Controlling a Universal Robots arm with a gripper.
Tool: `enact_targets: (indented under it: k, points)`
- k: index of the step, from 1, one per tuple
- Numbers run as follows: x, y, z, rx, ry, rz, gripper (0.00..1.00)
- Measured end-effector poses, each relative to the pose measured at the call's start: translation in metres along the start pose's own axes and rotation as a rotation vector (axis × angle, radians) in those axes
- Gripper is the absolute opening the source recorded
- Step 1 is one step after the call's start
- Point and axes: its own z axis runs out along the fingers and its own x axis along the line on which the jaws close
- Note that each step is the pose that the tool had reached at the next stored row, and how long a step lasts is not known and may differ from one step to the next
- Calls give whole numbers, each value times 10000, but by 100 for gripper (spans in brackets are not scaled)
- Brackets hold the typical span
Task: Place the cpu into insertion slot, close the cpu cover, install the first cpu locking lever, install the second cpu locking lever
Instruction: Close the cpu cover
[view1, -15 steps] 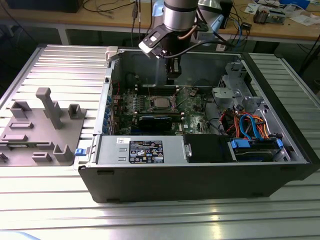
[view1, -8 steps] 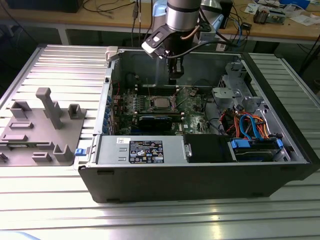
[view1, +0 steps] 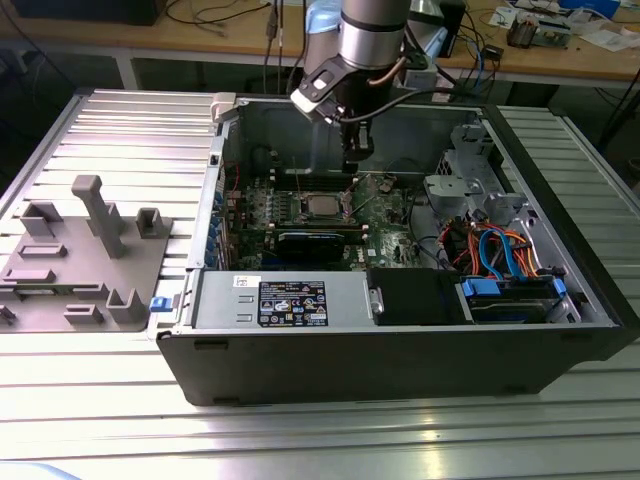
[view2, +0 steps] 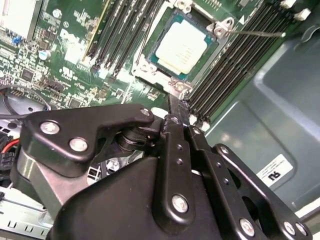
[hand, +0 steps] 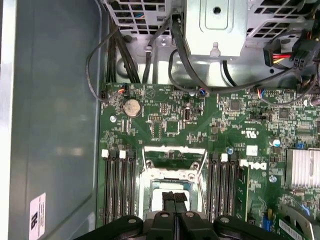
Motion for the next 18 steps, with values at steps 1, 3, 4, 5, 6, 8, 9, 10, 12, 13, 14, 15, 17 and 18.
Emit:
enact_targets:
  k: [1,3,4,5,6,8,9,10,12,13,14,15,17,18]
  points:
    - [-1,26,7,-1,1,3,11]
    - [-3,56,16,-1,1,5,11]
    - [-3,67,21,0,0,6,11]
    - [-4,77,28,0,1,6,11]
    - [-5,94,37,0,0,6,11]
    - [-7,132,50,-1,0,12,11]
    - [-8,150,55,-1,0,15,11]
    - [-8,165,60,-1,0,22,11]
    - [-10,197,69,-2,0,58,11]
    - [-12,232,76,-2,-1,92,11]
    - [-13,266,82,-3,0,106,11]
    - [-16,317,90,-2,0,109,11]
    - [-18,368,98,-2,0,112,11]
    - [-19,400,104,-3,0,111,11]
